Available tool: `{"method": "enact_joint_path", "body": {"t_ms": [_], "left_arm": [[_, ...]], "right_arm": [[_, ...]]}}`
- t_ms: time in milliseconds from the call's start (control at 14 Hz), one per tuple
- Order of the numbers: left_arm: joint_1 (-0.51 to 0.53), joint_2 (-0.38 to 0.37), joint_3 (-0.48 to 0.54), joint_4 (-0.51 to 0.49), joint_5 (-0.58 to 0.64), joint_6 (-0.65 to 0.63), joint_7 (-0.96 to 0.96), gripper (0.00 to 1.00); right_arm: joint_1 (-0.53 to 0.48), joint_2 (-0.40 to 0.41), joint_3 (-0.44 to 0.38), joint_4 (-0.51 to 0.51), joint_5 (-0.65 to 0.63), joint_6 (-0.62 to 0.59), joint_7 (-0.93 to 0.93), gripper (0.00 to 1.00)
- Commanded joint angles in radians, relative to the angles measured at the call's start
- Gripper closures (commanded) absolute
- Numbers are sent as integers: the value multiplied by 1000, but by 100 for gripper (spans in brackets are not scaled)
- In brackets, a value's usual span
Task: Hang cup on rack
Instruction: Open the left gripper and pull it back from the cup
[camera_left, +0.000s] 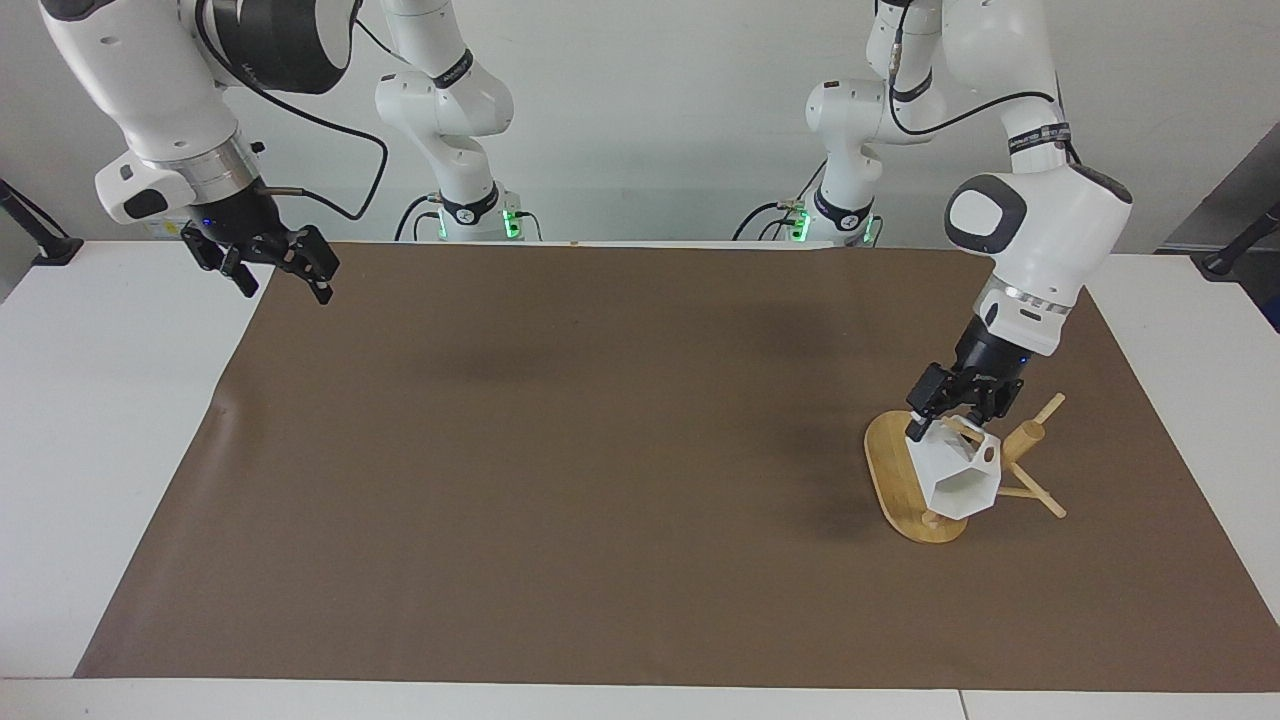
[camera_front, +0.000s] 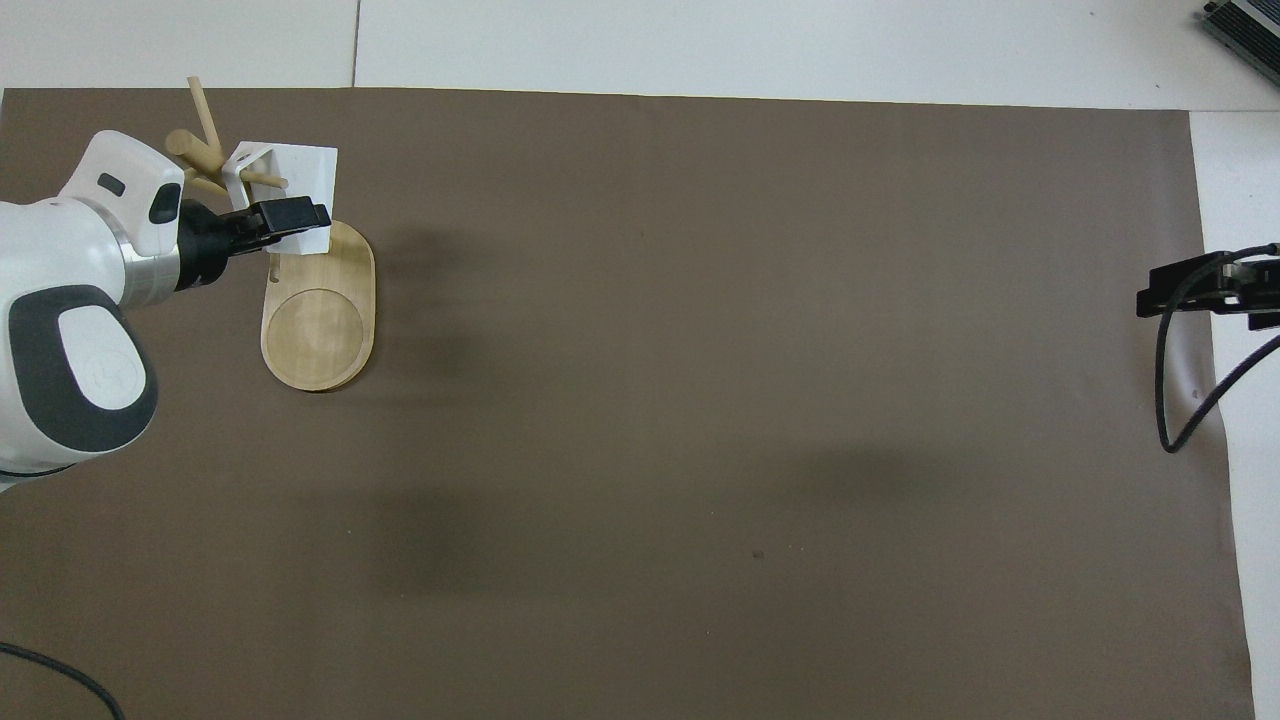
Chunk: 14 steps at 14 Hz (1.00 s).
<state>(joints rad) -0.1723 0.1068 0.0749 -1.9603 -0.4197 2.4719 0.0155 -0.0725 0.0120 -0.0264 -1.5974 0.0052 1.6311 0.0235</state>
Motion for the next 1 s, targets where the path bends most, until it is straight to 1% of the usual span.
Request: {"method": "enact_joint_path", "body": {"t_ms": [0,214,427,498,641,783,926], "left_arm": [[27,-13,0,76,100,-141,-19,0],[31,-74,16,90,222,-252,-19,0],[27,-130,16,93,314,-394,-14,0],[20,-146,13,97,353,-443,-12,0],[20,-156,9,147,409,-545,1,0],[30,-144,9,230,412,-663,82,0],[30,-144,9,280,412,-721,86,0]], "right_arm": [[6,-50,-1,-61,-5,-2,-14,0],[-3,-50,-1,-64,-5,-4,-16,0],[-4,-61,-10,-104,-5,4,-16,0],[2,-64,-27,-119,-5,12,-17,0],[6,-73,-44,-136,-5,29,-30,0],[6,-73,-47,-141,-5,39,-59,0],[6,-73,-50,-142,-5,39,-62,0]]}}
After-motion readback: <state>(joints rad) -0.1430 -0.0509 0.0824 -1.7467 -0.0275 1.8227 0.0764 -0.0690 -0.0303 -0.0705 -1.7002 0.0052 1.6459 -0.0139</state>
